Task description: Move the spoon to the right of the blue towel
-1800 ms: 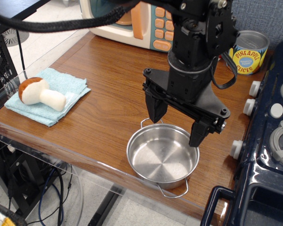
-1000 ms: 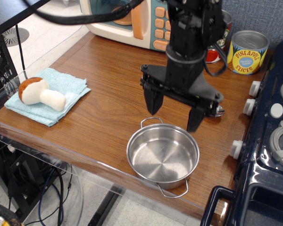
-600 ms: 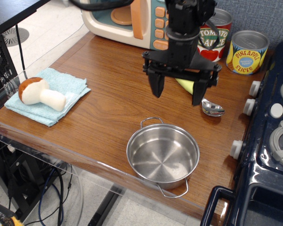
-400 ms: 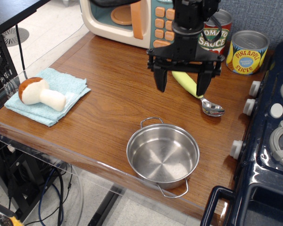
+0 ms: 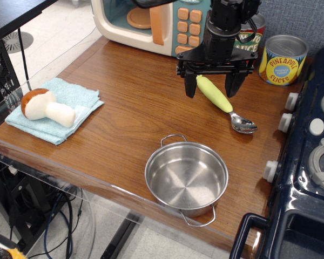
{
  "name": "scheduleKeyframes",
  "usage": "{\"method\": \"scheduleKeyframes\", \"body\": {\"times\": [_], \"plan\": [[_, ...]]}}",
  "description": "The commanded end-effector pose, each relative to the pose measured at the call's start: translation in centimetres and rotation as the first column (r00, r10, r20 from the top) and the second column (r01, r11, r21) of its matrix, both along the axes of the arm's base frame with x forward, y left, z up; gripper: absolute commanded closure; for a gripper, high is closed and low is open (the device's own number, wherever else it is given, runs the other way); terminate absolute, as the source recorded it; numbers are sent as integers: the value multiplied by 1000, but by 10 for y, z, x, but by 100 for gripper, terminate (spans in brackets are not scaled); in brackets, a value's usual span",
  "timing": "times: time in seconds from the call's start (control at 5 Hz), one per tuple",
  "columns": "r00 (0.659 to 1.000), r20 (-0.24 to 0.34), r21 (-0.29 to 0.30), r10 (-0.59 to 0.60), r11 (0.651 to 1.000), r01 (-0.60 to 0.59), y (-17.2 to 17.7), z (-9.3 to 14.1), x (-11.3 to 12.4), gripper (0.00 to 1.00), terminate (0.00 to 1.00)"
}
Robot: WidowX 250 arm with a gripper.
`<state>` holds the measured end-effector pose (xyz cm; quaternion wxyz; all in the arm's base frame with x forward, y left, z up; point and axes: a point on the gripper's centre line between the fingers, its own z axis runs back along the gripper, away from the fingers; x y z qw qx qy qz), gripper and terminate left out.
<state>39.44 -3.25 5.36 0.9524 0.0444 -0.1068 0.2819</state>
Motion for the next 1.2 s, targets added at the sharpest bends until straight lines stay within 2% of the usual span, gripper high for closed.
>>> {"method": "scheduleKeyframes", "body": {"times": [0.0, 0.4, 0.6, 1.0], "plan": [[996, 54, 45, 69, 996, -71, 6, -3, 30, 0, 0], [995, 51, 37, 82, 996, -84, 7, -25, 42, 0, 0], [993, 63, 42, 104, 993, -107, 8, -26, 41, 100, 0], [992, 58, 17, 112, 993, -113, 12, -15, 33, 100, 0]]}}
